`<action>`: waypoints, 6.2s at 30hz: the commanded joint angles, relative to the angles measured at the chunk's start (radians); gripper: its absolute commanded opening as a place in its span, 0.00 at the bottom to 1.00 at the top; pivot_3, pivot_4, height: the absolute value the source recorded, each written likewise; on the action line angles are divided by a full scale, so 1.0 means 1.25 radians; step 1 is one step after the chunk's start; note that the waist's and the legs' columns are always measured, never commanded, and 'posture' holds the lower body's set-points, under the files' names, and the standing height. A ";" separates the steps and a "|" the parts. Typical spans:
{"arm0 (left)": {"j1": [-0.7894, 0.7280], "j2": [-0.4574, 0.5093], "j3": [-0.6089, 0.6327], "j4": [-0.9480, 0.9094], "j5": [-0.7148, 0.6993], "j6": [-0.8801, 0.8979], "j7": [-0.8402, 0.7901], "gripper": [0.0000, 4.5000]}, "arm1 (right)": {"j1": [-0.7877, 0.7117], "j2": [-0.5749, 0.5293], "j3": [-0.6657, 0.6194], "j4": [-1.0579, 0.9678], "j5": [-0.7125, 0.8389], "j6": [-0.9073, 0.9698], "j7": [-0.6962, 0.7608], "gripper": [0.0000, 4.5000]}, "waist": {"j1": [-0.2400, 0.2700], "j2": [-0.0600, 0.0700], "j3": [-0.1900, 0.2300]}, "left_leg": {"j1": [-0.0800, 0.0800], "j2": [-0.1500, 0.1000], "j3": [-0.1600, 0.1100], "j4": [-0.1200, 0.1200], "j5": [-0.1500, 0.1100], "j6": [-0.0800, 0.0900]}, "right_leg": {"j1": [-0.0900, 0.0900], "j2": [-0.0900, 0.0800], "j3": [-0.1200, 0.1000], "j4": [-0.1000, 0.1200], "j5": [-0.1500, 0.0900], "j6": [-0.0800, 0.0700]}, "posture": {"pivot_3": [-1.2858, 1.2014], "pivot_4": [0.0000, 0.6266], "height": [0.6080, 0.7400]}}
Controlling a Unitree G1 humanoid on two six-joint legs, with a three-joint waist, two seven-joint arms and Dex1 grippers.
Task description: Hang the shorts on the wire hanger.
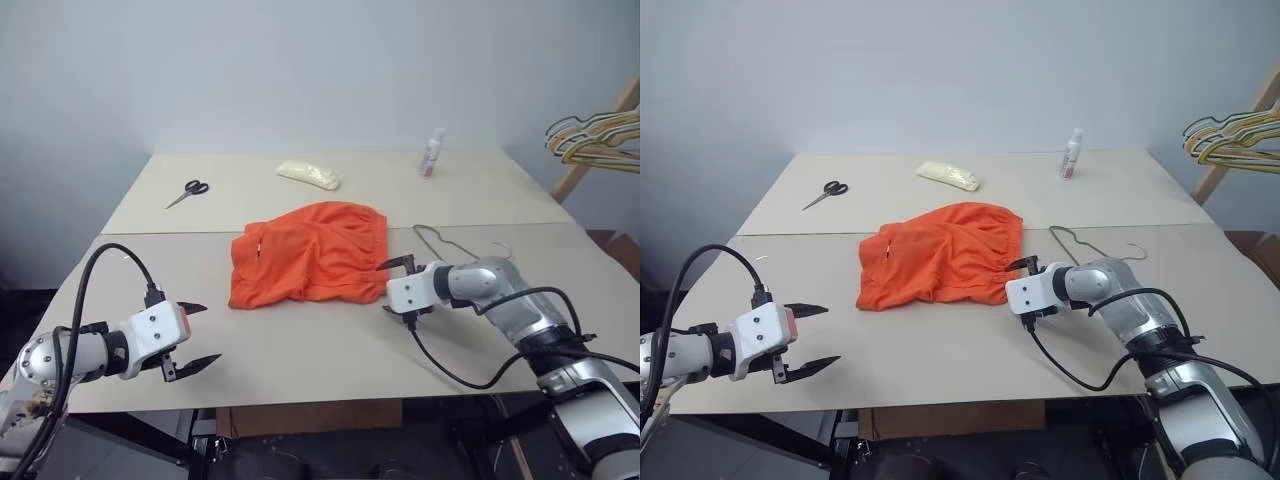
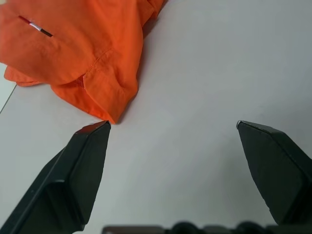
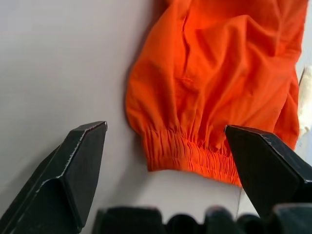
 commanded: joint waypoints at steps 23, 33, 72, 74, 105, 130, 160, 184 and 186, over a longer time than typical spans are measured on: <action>-0.301 -0.005 -0.223 0.397 0.213 -0.382 -0.012 1.00 | -0.077 0.068 0.035 0.153 -0.088 -0.094 -0.141 0.01 | -0.019 0.000 0.000 | 0.007 0.000 -0.002 -0.011 0.004 -0.007 | 0.000 0.001 -0.001 0.011 -0.005 -0.008 | 0.63 0.00 1.00; -0.474 -0.090 -0.332 0.684 0.367 -0.571 0.137 1.00 | -0.053 0.065 0.026 0.119 -0.071 -0.078 -0.131 0.01 | -0.023 0.000 -0.002 | 0.008 0.000 -0.002 -0.011 0.004 -0.007 | 0.000 0.001 -0.001 0.011 -0.005 -0.008 | 0.62 0.00 1.00; 0.022 0.164 -0.056 0.014 -0.101 -0.145 -0.102 0.00 | 0.101 -0.077 -0.049 -0.190 0.032 -0.015 -0.017 0.00 | -0.056 -0.003 -0.003 | 0.003 0.003 0.000 -0.009 0.001 -0.001 | -0.005 0.000 0.002 0.012 -0.007 -0.006 | 0.62 0.00 1.00; 0.101 0.168 -0.013 -0.051 -0.108 -0.095 -0.111 0.00 | 0.136 -0.112 -0.049 -0.245 0.062 -0.015 0.034 0.00 | -0.053 -0.003 -0.002 | 0.004 0.003 -0.001 -0.008 -0.001 0.003 | -0.004 0.000 0.001 0.012 -0.007 -0.006 | 0.62 0.00 1.00; 0.342 0.124 0.057 -0.203 -0.184 0.046 -0.275 0.40 | 0.257 -0.263 -0.068 -0.439 0.181 -0.011 0.273 0.42 | -0.036 -0.011 0.004 | 0.013 0.005 0.000 -0.008 -0.001 0.003 | 0.005 0.000 0.001 0.012 -0.012 -0.010 | 0.61 0.00 1.00; -0.186 -0.065 -0.062 -0.084 -0.288 0.105 -0.094 0.88 | 0.024 -0.001 -0.323 0.107 0.393 0.674 -0.050 0.85 | -0.041 -0.011 0.005 | 0.011 0.003 -0.001 -0.010 0.004 -0.006 | 0.001 0.000 0.001 0.012 -0.009 -0.010 | 0.60 0.00 1.00; -0.215 -0.100 -0.099 -0.096 -0.303 0.081 -0.124 0.88 | -0.092 0.048 -0.204 0.431 0.250 0.715 -0.015 0.01 | -0.061 -0.014 0.001 | 0.013 0.005 -0.001 -0.010 0.002 -0.003 | 0.003 0.000 0.001 0.012 -0.009 -0.010 | 0.60 0.00 1.00; -0.493 -0.559 -0.115 -0.021 -0.396 0.370 0.452 0.88 | 0.211 0.188 -0.427 -0.573 0.495 0.653 -0.187 0.01 | -0.058 -0.012 0.001 | 0.010 0.004 -0.003 -0.009 0.002 -0.002 | 0.002 -0.001 0.001 0.012 -0.007 -0.009 | 0.57 0.00 1.00; -0.516 -0.610 -0.116 -0.022 -0.389 0.370 0.514 0.88 | 0.237 0.231 -0.383 -0.595 0.461 0.570 -0.220 0.01 | -0.060 -0.012 0.001 | 0.010 0.004 -0.003 -0.009 0.004 -0.007 | 0.002 -0.001 0.001 0.012 -0.007 -0.009 | 0.57 0.00 1.00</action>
